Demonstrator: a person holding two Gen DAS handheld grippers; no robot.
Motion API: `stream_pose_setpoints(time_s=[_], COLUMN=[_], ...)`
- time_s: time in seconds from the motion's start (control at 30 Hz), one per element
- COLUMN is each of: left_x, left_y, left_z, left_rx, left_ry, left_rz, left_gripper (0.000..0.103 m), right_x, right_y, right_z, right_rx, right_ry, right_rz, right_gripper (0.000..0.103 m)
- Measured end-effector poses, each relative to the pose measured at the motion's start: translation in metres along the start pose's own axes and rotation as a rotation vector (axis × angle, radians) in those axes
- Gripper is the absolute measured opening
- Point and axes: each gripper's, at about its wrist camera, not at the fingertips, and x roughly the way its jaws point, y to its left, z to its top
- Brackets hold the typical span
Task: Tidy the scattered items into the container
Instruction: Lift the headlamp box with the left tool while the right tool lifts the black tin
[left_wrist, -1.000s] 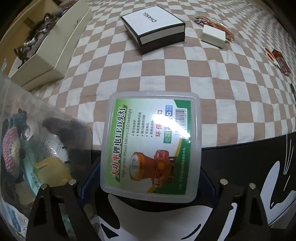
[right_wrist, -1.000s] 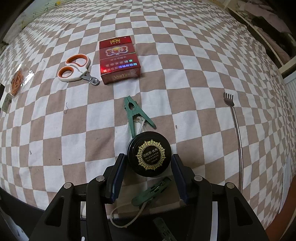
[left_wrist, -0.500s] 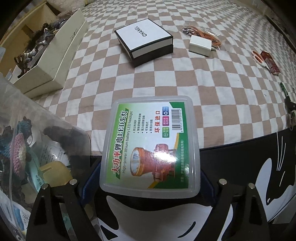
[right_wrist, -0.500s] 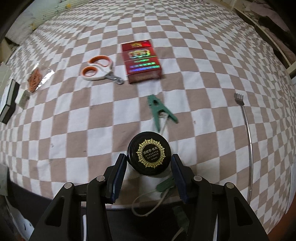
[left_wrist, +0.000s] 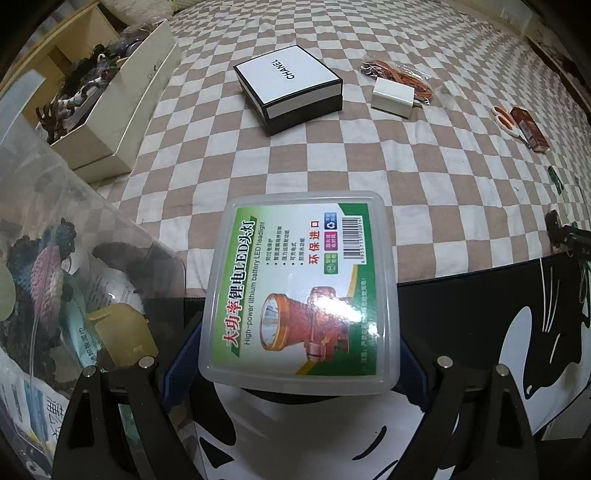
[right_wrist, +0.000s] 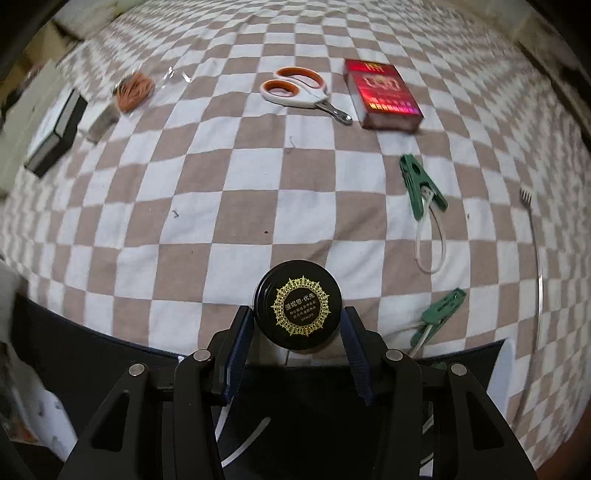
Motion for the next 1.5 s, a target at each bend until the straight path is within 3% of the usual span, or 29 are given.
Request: stream_pose_setpoints(time_s=[0.33, 0.67, 0.87, 0.97, 1.13, 1.33, 1.5], left_x=[-0.003, -0.024, -0.04, -0.049, -0.065, -0.091, -0.112], left_y=[-0.006, -0.015, -0.012, -0.01, -0.006, -0.002, 0.002], left_z=[0.002, -0.001, -0.008, -0.011, -0.017, -0.023, -0.028], left_rx=[0.01, 0.049, 0.043, 0.037, 0.031, 0.02, 0.011], left_ry=[-0.006, -0.052, -0.083, -0.104, -0.145, -0.208, -0.26], left_rz=[-0.042, -0.082, -0.091, -0.094, -0.098, -0.132, -0.16], left_gripper=[0.091, 0.091, 0.091, 0.091, 0.091, 0.091, 0.091], right_x=[0.009, -0.014, -0.004, -0.024, -0.066, -0.087, -0.122], right_y=[0.005, 0.025, 0.025, 0.007, -0.022, -0.006, -0.007], right_z=[0.019, 0.02, -0.023, -0.001, -0.053, -0.036, -0.042], right_rx=[0.057, 0.036, 0.0, -0.022, -0.029, -0.001, 0.016], right_ry=[0.018, -0.014, -0.052, -0.076, -0.122, -0.19, -0.267], right_rz=[0.039, 0.052, 0.139, 0.172, 0.174, 0.202, 0.24], right_gripper=[0.05, 0.05, 0.05, 0.05, 0.05, 0.05, 0.05])
